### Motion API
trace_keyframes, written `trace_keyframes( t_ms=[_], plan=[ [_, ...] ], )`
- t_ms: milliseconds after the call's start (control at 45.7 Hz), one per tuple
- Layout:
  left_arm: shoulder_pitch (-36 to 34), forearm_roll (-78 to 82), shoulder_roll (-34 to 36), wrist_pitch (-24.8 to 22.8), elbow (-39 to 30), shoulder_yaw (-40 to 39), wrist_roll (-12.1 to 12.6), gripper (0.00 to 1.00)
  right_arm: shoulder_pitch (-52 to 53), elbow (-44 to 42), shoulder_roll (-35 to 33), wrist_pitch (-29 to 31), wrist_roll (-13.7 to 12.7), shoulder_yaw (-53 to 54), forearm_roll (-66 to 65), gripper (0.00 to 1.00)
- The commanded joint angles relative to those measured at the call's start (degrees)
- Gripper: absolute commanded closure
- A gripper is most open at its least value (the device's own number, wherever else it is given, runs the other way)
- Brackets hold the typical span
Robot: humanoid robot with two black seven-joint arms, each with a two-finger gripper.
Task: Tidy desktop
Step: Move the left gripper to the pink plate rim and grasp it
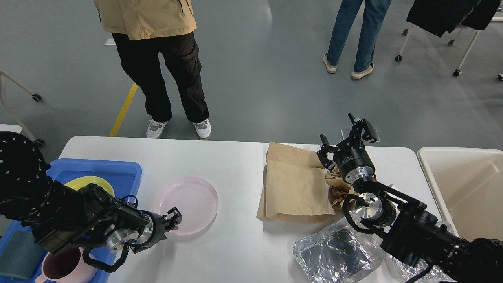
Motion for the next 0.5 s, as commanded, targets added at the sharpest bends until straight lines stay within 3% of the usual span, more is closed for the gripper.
trace_keyframes(
  t_ms=[0,350,416,482],
  plan=[
    [0.59,0.02,-0.16,0.00,0.00,0.04,-0.01,0.71,0.00,0.01,0.00,0.00,0.01,0.00,0.00,0.00],
    [0.68,0.02,-0.16,-0.09,-0.18,0.13,0.08,0.78,0.00,0.01,0.00,0.00,0.01,0.00,0.00,0.00],
    [0.68,0.02,-0.16,-0.17,-0.27,0.31,0.08,0.85,0.00,0.01,0.00,0.09,-0.07,0.00,0.00,0.00],
    [0.68,0.02,-0.16,-0.17,-0.27,0.48,0.26,1.00,0.00,0.01,0.00,0.00,0.01,0.00,0.00,0.00]
  ],
)
